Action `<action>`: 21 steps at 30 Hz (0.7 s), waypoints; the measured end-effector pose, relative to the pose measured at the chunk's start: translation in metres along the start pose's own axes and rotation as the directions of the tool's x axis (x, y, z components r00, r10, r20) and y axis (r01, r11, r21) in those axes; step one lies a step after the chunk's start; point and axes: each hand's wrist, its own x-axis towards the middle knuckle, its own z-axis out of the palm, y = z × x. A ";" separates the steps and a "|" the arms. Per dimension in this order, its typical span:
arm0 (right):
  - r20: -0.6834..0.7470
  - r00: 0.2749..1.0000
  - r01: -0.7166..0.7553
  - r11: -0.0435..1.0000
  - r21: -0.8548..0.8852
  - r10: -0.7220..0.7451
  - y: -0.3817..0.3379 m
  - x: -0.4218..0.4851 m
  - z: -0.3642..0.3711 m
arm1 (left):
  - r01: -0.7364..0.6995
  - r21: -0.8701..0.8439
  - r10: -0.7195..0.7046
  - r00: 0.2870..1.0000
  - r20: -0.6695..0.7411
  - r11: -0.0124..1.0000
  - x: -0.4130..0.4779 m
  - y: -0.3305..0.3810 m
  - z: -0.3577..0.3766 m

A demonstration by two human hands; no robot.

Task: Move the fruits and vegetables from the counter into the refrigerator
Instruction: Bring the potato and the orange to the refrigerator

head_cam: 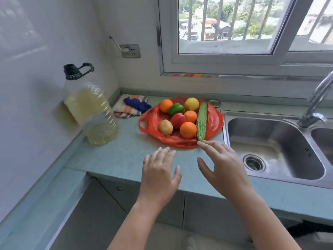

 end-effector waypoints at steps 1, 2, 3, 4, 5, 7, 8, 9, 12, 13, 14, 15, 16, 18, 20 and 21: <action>0.012 1.000 -0.016 1.000 0.002 0.016 0.011 0.013 0.007 | -0.002 -0.008 0.002 1.000 0.024 1.000 0.017 -0.002 0.008; 0.025 0.999 -0.035 0.999 0.006 0.034 0.022 0.026 0.013 | -0.001 -0.020 0.002 0.999 0.044 1.000 0.034 -0.004 0.015; 0.039 0.998 -0.050 0.999 0.009 0.050 0.033 0.038 0.019 | 0.009 -0.038 -0.007 0.998 0.065 0.999 0.050 -0.007 0.021; 0.056 0.996 -0.063 0.998 0.011 0.062 0.043 0.049 0.026 | 0.025 -0.057 -0.021 0.996 0.083 0.998 0.064 -0.010 0.028; 0.077 0.994 -0.075 0.997 0.012 0.074 0.052 0.060 0.033 | 0.047 -0.073 -0.040 0.995 0.095 0.996 0.078 -0.013 0.034; 0.119 0.989 -0.095 0.995 0.012 0.093 0.068 0.079 0.049 | 0.081 -0.095 -0.073 0.994 0.085 0.992 0.101 -0.020 0.046; 0.136 0.985 -0.105 0.994 0.014 0.102 0.076 0.087 0.057 | 0.090 -0.102 -0.082 0.993 0.080 0.991 0.111 -0.024 0.052; 0.151 0.982 -0.117 0.993 0.018 0.113 0.082 0.095 0.065 | 0.099 -0.106 -0.090 0.992 0.087 0.989 0.119 -0.030 0.059; 0.195 0.969 -0.160 0.987 0.014 0.154 0.098 0.113 0.090 | 0.132 -0.102 -0.120 0.986 0.116 0.986 0.144 -0.050 0.080; 0.207 0.965 -0.168 0.986 0.004 0.163 0.102 0.119 0.099 | 0.155 -0.099 -0.141 0.982 0.128 0.983 0.152 -0.057 0.086; 0.221 0.960 -0.178 0.984 0.000 0.174 0.107 0.124 0.109 | 0.172 -0.095 -0.158 0.978 0.139 0.981 0.160 -0.065 0.093; 0.238 0.953 -0.194 0.981 0.002 0.188 0.111 0.129 0.118 | 0.185 -0.094 -0.169 0.974 0.152 0.978 0.168 -0.073 0.099; 0.252 0.946 -0.212 0.977 0.005 0.204 0.114 0.133 0.127 | 0.197 -0.101 -0.179 0.970 0.164 0.975 0.175 -0.081 0.105; 0.272 0.930 -0.256 0.967 0.002 0.246 0.119 0.143 0.143 | 0.229 -0.120 -0.202 0.958 0.203 0.966 0.189 -0.094 0.118; 0.301 0.908 -0.303 0.953 -0.004 0.290 0.123 0.151 0.158 | 0.241 -0.122 -0.207 0.949 0.238 0.963 0.200 -0.106 0.131; 0.312 0.898 -0.324 0.946 -0.005 0.309 0.124 0.154 0.164 | 0.243 -0.120 -0.207 0.944 0.257 0.963 0.206 -0.111 0.137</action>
